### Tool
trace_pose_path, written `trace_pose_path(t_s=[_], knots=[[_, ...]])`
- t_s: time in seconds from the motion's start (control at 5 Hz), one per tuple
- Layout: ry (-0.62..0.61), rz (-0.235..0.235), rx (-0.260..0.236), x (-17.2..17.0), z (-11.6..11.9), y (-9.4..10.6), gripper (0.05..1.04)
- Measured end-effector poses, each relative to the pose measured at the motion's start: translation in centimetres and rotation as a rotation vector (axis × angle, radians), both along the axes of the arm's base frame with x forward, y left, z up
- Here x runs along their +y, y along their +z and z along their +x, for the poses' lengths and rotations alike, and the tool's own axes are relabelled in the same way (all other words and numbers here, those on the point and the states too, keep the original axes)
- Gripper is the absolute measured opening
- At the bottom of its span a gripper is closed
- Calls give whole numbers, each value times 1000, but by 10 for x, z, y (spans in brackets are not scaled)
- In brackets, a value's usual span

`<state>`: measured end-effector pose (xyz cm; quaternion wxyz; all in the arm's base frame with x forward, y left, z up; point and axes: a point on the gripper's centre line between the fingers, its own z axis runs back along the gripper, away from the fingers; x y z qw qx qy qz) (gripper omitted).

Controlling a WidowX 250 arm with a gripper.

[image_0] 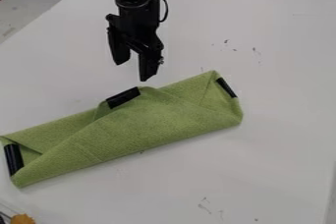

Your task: Fold the cloth from the bottom right to top left

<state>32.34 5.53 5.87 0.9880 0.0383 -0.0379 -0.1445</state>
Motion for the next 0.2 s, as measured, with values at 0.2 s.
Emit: trace_pose_path(t_s=[0.2], knots=[[-4, -2, -17, -8, 0, 11, 1004]])
